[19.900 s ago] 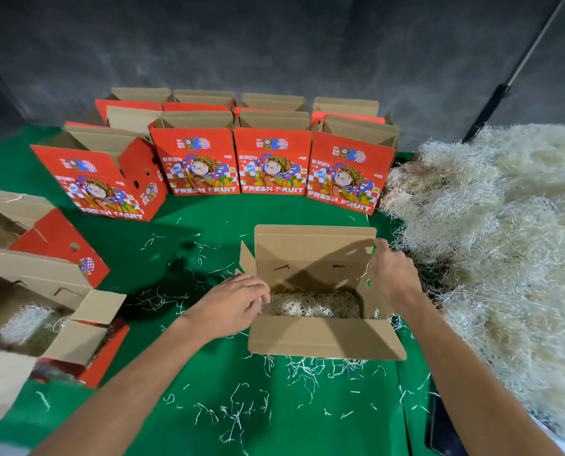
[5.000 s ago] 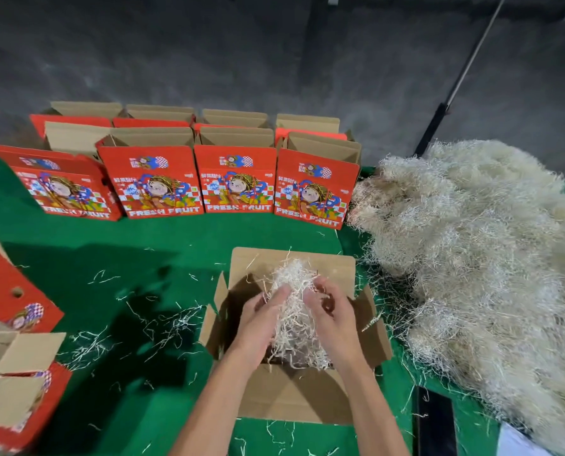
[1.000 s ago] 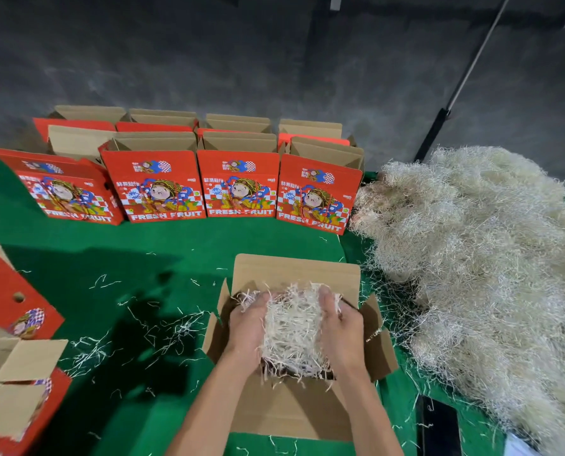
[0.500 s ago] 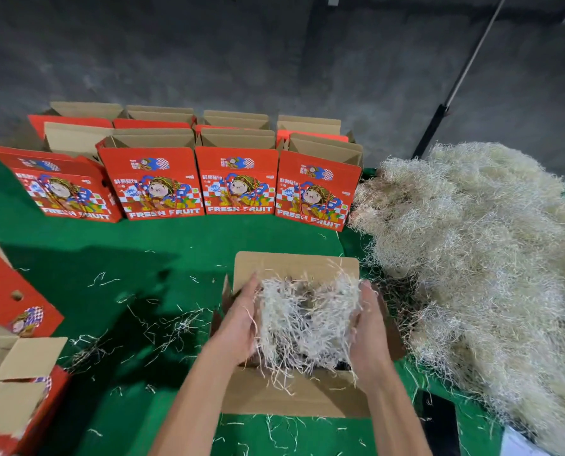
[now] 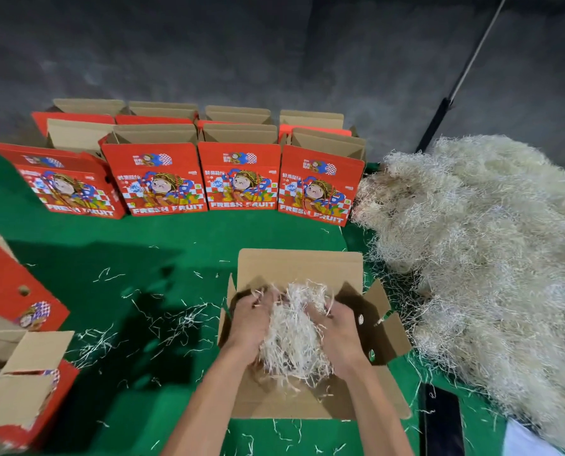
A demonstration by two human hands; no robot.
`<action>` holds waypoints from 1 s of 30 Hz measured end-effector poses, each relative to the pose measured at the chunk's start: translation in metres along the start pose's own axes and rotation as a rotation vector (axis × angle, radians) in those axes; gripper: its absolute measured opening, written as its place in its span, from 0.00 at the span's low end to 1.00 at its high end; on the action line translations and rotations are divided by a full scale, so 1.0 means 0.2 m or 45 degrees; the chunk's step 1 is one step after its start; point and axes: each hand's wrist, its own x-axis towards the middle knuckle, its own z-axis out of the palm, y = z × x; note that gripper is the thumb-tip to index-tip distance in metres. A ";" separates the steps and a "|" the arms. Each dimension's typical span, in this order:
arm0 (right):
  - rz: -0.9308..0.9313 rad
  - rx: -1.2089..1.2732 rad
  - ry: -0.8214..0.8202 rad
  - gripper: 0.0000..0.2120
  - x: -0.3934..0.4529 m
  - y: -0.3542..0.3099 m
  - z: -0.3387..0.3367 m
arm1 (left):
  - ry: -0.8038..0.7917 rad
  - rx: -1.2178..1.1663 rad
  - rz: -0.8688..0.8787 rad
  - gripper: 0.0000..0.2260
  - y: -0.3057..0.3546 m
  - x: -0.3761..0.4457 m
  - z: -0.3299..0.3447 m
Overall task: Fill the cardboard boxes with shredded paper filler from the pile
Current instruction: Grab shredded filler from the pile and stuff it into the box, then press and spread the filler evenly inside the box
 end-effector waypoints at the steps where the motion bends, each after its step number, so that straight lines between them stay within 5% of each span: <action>1: 0.030 0.005 0.123 0.10 0.00 0.00 -0.03 | 0.043 -0.028 0.015 0.25 0.02 0.02 -0.02; 2: 0.047 0.014 0.249 0.03 0.00 0.00 -0.06 | 0.100 -0.031 0.025 0.27 0.04 0.04 -0.06; 4: 0.076 -0.005 0.436 0.19 0.01 0.00 -0.16 | 0.167 0.006 0.025 0.27 0.06 0.07 -0.10; 6: 0.072 -0.059 0.477 0.22 0.01 0.00 -0.24 | 0.158 0.089 0.061 0.27 0.07 0.06 -0.10; 10: 0.186 -0.080 0.095 0.44 -0.01 -0.02 -0.26 | 0.096 0.115 0.124 0.30 0.08 0.03 -0.05; 12: 0.294 0.039 -0.002 0.46 -0.01 -0.01 -0.25 | 0.024 0.189 0.186 0.29 0.08 0.01 -0.05; 20: -0.146 -0.661 0.198 0.03 -0.01 -0.03 -0.28 | 0.117 0.469 0.508 0.08 0.04 -0.02 -0.06; 23: -0.219 -0.768 0.107 0.07 0.04 -0.12 -0.28 | 0.206 0.597 0.663 0.01 0.07 -0.03 -0.02; 26: -0.143 -1.040 -0.090 0.07 0.15 -0.18 -0.26 | -0.084 0.912 0.676 0.04 0.11 0.00 0.06; 30: 0.127 -1.521 -0.599 0.09 0.25 -0.09 -0.16 | -0.604 1.521 0.579 0.08 0.09 0.08 0.23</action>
